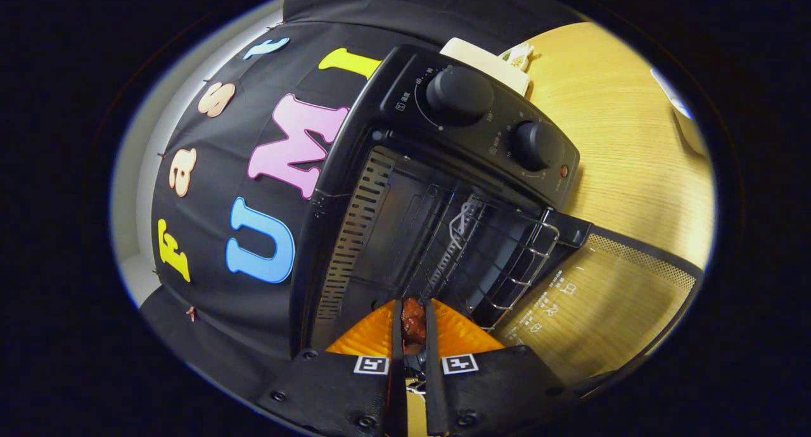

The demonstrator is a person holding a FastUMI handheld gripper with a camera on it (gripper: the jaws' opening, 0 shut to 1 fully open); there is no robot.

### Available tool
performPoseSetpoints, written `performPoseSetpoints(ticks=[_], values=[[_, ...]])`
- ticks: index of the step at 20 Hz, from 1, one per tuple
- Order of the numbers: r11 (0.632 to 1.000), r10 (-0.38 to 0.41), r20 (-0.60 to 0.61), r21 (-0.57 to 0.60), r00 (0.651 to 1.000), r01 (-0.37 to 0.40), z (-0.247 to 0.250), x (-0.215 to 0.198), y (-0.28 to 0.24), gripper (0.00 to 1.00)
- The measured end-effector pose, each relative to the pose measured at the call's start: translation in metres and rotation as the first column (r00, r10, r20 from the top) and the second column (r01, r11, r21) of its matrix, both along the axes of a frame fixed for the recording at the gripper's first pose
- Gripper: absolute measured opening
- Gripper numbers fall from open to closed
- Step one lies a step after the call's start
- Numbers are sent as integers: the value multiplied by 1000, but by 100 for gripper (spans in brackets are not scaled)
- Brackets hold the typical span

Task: Open the toaster oven, put the food inside, and close the toaster oven door.

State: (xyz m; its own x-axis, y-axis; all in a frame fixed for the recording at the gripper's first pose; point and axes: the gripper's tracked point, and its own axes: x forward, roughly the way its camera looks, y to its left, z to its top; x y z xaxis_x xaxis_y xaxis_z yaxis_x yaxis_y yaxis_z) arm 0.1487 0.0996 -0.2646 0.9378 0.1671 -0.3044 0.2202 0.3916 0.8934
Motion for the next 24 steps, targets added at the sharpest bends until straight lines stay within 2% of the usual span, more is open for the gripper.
performPoseSetpoints(ticks=[5, 7, 8, 10, 11, 12, 13, 14, 15, 16, 18, 21, 24], values=[[998, 1, -13, -65, 1000, -2, -3, 7, -3, 15], [991, 7, -26, -136, 1000, -10, -6, 7, -7, 18], [987, 14, -18, -158, 1000, -17, -2, 5, -5, 23], [968, 3, -21, -252, 1000, -8, 1, 5, -12, 39], [957, 16, -17, -288, 1000, -21, 2, 3, -13, 47], [951, 40, -17, -306, 999, -44, 11, 6, -13, 61], [942, 62, -17, -330, 998, -64, 13, 4, -9, 67], [928, 81, -19, -364, 996, -83, 14, 2, -6, 78], [911, 99, -26, -399, 995, -101, 14, -1, -5, 82], [897, 116, -35, -427, 993, -120, 14, -7, -3, 91], [862, 124, -65, -486, 990, -140, 12, -17, -6, 98], [812, 156, -121, -549, 980, -197, 11, -36, -11, 98], [727, 200, -174, -633, 964, -265, 17, -61, -17, 98]])
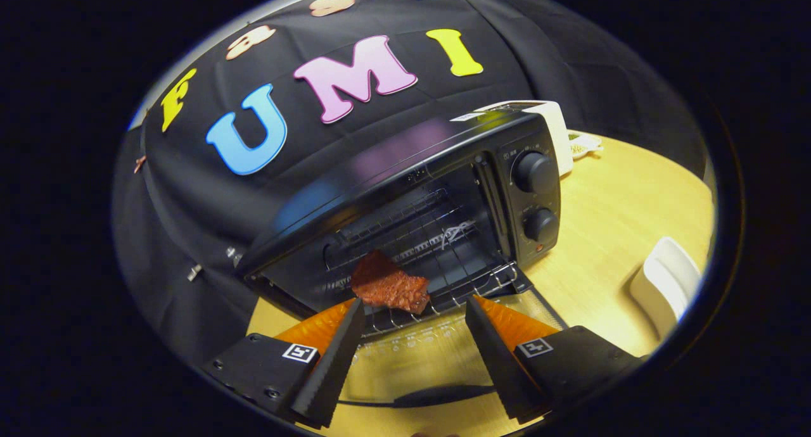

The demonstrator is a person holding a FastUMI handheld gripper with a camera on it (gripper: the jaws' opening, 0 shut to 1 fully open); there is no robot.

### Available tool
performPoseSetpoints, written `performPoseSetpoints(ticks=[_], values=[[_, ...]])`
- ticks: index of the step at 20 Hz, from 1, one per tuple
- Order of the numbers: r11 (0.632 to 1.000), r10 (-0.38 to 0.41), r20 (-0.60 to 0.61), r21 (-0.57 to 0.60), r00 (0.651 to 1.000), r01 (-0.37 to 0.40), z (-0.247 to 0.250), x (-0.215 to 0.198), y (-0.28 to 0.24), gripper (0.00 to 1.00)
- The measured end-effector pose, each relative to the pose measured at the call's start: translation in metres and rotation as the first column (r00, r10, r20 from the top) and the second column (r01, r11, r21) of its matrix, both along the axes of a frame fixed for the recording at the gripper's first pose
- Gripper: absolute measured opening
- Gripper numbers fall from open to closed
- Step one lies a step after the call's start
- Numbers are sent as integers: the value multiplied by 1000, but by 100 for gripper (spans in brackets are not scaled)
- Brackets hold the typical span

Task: Open the toaster oven, put the food inside, and close the toaster oven door.

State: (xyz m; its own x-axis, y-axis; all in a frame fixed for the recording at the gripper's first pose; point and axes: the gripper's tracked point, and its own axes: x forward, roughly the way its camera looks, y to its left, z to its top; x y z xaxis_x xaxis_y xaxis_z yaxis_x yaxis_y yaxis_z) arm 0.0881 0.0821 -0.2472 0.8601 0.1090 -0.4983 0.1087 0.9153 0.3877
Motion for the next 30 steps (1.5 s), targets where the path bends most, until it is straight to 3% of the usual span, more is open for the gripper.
performPoseSetpoints(ticks=[4, 8, 16, 21, 30], values=[[984, 74, -53, -160, 996, -82, 1, -41, -4, 98], [957, 127, -105, -249, 986, -150, 5, -69, -4, 98], [936, 172, -266, -254, 948, -242, -24, -126, 1, 98], [917, 181, -353, -277, 918, -287, -54, -135, 3, 99], [916, 123, -444, -294, 887, -274, -94, -121, 13, 99]])
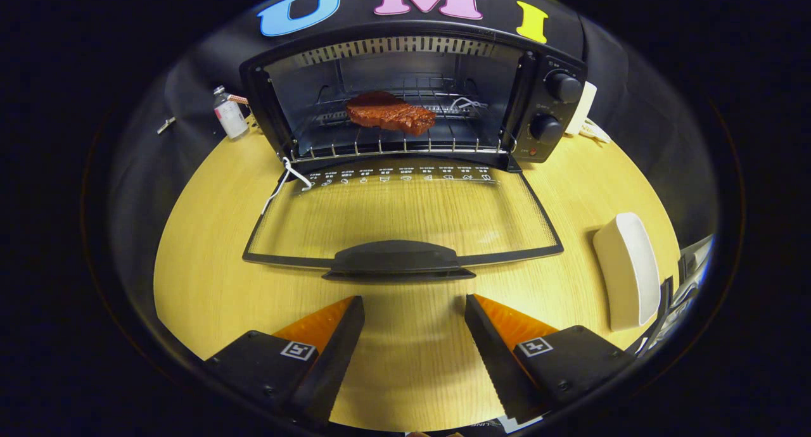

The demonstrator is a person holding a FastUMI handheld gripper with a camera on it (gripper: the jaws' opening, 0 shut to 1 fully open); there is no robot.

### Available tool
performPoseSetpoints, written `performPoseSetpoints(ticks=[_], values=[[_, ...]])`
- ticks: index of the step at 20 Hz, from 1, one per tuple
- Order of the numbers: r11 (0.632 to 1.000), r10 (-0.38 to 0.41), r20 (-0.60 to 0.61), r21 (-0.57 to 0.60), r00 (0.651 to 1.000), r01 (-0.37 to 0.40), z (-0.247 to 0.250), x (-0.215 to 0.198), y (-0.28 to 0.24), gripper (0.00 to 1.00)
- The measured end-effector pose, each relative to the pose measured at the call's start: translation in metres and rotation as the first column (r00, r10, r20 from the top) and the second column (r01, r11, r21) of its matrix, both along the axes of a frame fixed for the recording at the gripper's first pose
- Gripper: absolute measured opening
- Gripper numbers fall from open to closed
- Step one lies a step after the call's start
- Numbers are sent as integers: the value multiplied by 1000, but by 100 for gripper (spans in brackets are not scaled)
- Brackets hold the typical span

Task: Open the toaster oven, put the food inside, and close the toaster oven door.

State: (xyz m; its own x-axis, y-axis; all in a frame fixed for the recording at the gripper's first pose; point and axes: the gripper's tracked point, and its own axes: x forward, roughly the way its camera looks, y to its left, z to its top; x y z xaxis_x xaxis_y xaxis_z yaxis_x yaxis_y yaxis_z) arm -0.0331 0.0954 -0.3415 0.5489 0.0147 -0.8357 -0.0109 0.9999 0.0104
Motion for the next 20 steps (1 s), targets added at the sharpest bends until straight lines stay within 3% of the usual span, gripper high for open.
performPoseSetpoints(ticks=[3, 12, 20], values=[[1000, -22, 6, 6, 1000, 22, -2, 10, 1, 99], [999, 25, 12, 29, 1000, -25, 4, 10, 3, 99], [998, 40, 97, 34, 994, -43, 33, 9, 1, 99]])
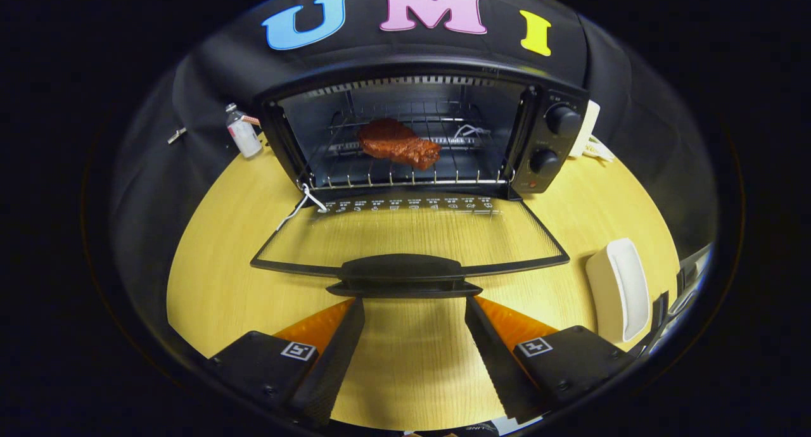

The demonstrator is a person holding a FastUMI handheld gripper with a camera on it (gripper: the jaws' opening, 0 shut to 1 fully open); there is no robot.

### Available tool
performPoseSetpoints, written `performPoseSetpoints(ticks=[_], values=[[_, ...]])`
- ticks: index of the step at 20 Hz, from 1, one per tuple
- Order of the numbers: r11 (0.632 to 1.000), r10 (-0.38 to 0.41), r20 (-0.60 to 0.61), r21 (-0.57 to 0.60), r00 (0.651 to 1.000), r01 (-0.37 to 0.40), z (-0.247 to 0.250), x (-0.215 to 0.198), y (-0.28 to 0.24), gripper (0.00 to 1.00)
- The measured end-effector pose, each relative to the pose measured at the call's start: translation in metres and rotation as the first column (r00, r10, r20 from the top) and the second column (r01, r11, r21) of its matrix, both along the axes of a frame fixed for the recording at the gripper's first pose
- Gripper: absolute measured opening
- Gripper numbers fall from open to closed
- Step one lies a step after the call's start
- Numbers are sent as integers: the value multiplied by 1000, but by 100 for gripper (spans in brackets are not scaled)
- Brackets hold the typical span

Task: Open the toaster oven, put the food inside, and close the toaster oven door.

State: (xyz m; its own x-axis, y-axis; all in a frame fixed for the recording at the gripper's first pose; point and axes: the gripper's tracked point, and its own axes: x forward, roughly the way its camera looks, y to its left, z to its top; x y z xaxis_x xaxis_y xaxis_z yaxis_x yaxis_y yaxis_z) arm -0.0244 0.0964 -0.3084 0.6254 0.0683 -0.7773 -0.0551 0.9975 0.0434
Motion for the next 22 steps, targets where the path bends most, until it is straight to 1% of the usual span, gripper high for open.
performPoseSetpoints(ticks=[6, 10, 14, 16, 19, 22], values=[[999, -13, 83, 34, 996, 10, 34, 3, -1, 99], [999, -27, 155, 48, 988, 20, 56, 14, 1, 99], [998, -7, 232, 56, 973, -6, 82, 30, 2, 99], [998, -14, 250, 66, 968, -3, 91, 34, 1, 99], [997, -23, 302, 83, 953, -2, 114, 30, -2, 99], [996, -14, 341, 93, 940, -19, 136, 25, -8, 99]])
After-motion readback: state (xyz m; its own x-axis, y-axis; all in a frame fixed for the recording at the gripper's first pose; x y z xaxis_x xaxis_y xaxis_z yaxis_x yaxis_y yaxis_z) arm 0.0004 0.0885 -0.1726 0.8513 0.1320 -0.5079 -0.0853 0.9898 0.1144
